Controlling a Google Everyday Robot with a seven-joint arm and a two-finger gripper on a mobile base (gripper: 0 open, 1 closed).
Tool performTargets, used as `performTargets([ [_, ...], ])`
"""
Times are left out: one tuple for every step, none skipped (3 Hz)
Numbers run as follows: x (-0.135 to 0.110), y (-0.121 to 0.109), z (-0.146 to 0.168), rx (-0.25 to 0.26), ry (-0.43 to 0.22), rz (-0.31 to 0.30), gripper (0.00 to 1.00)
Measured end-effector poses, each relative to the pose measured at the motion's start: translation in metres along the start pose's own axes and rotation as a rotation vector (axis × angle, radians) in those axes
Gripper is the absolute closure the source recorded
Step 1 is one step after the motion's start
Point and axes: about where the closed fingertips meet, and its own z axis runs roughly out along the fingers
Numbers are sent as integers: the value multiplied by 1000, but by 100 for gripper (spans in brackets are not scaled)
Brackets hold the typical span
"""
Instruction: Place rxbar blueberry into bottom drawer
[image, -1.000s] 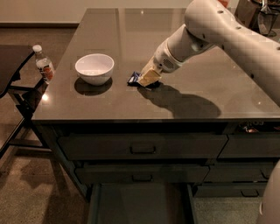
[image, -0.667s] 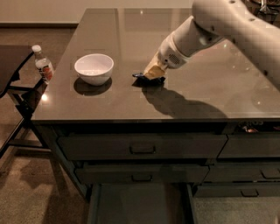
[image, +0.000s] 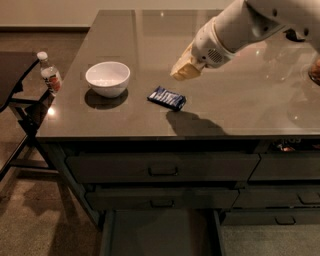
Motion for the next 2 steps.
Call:
performTargets([
  [0, 0, 0, 1, 0, 0, 81],
  [0, 0, 0, 1, 0, 0, 58],
])
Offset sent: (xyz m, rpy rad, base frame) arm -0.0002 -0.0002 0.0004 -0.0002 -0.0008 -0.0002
